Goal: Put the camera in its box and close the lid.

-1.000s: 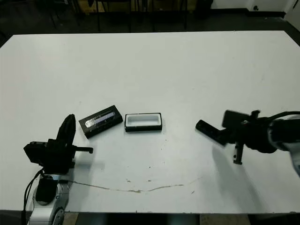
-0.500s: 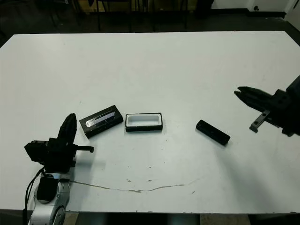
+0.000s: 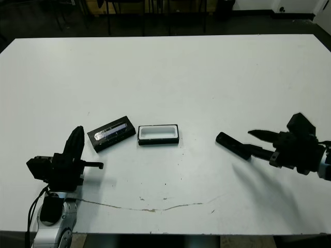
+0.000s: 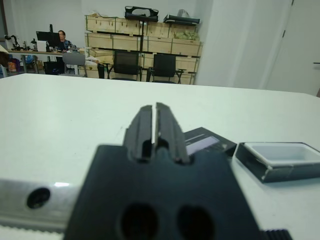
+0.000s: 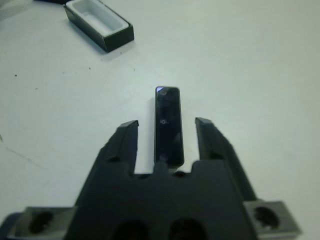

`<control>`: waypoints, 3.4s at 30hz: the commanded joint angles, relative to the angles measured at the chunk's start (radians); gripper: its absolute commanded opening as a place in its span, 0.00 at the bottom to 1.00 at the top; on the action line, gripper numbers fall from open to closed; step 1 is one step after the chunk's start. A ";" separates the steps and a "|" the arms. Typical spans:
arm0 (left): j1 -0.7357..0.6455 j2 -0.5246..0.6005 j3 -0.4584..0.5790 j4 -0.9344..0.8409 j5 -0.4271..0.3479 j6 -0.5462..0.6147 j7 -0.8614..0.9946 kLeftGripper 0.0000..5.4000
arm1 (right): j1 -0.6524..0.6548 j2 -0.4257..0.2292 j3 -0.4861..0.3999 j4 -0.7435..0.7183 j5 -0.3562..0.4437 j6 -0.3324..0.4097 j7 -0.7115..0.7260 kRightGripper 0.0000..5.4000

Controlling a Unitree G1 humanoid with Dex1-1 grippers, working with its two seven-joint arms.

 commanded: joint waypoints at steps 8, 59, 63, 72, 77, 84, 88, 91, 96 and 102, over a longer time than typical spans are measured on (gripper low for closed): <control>0.020 0.006 0.004 0.003 0.006 0.021 0.005 0.00 | -0.006 0.020 0.018 0.112 -0.012 -0.079 0.031 0.77; 0.025 0.007 0.011 -0.001 0.005 0.018 0.002 0.00 | 0.175 0.059 0.021 -0.334 0.022 0.276 -0.308 0.13; 0.026 0.004 0.010 -0.004 -0.006 0.025 -0.001 0.00 | 0.147 0.035 0.016 -0.348 0.055 0.390 -0.299 0.12; 0.028 0.005 0.009 -0.007 0.005 0.023 0.005 0.00 | 0.140 0.035 -0.011 -0.429 0.098 0.435 -0.313 0.12; 0.025 0.008 0.009 -0.003 -0.014 0.025 -0.011 0.00 | 0.074 0.151 0.038 -0.019 -0.017 0.030 -0.261 0.12; 0.016 0.011 0.008 0.009 0.006 0.009 -0.008 0.00 | -0.085 0.126 0.000 -0.123 0.087 0.079 -0.213 0.12; 0.020 0.002 0.004 -0.007 0.017 0.027 0.008 0.00 | -0.267 0.124 0.082 -0.081 0.053 0.051 -0.141 0.12; 0.024 0.000 0.001 -0.011 0.014 0.026 0.008 0.00 | -0.397 0.134 0.161 -0.081 0.025 0.114 -0.132 0.12; 0.022 0.003 0.004 0.004 0.007 0.009 -0.001 0.00 | -0.566 0.192 0.280 0.042 -0.029 0.065 -0.041 0.12; 0.032 -0.001 0.002 -0.010 0.015 0.024 0.012 0.00 | -0.691 0.272 0.401 0.229 -0.124 -0.058 0.081 0.12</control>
